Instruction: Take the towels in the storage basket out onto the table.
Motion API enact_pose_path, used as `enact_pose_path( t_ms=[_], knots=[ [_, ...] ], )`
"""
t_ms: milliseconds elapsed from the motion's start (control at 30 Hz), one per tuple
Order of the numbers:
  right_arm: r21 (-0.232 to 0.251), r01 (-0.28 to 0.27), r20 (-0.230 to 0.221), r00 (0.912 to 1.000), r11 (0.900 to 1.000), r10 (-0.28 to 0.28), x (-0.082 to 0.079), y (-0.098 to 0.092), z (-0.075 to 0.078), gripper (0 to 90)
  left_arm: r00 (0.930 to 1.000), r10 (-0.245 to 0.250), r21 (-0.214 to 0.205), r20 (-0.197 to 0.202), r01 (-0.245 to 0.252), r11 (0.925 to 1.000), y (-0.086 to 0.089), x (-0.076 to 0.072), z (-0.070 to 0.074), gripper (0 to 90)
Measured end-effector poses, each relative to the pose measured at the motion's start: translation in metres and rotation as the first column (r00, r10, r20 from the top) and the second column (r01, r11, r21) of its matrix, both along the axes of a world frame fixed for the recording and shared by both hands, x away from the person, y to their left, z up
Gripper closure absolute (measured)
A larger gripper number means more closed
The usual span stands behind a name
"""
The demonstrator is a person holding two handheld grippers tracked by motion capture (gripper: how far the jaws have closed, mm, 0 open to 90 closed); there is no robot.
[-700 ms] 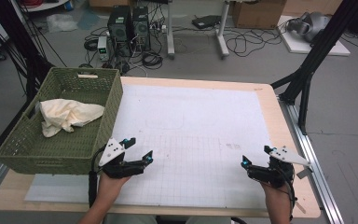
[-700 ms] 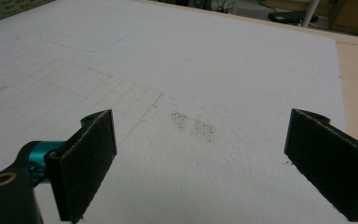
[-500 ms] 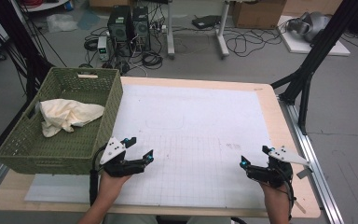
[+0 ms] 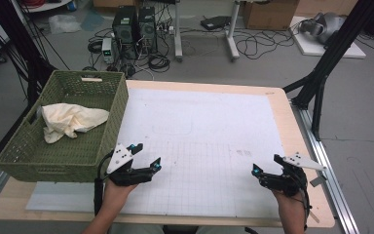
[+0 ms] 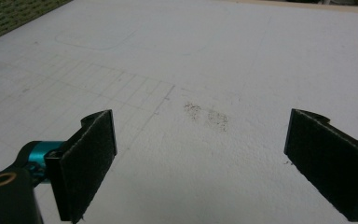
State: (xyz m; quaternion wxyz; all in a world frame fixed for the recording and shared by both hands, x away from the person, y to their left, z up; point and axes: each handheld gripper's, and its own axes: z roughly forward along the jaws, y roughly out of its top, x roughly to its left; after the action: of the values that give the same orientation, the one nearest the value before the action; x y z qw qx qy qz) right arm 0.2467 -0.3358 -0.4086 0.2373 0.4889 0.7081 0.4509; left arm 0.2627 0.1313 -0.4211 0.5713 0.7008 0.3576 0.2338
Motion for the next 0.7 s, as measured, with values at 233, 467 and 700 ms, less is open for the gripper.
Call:
enact_pose_path(
  t_ms=[233, 467, 700],
  knots=[
    [-0.080, -0.022, 0.004, 0.9997, 0.9966, 0.023, 0.001, 0.003, -0.002, 8.3, 0.9999, -0.007, -0.032, 0.010, 0.008, 0.9994, 0.003, 0.000, 0.011, 17.2],
    [-0.099, -0.022, 0.066, 0.9974, 0.9948, 0.029, 0.003, 0.008, 0.002, 8.3, 0.9998, -0.010, -0.036, 0.015, 0.011, 0.9993, 0.009, 0.001, 0.027, 17.7],
    [-0.118, -0.059, 0.044, 0.9969, 0.9912, 0.065, 0.009, 0.015, -0.001, 8.3, 0.9998, 0.002, -0.116, 0.022, 0.000, 0.9933, 0.030, 0.002, 0.059, 19.1]
  ],
)
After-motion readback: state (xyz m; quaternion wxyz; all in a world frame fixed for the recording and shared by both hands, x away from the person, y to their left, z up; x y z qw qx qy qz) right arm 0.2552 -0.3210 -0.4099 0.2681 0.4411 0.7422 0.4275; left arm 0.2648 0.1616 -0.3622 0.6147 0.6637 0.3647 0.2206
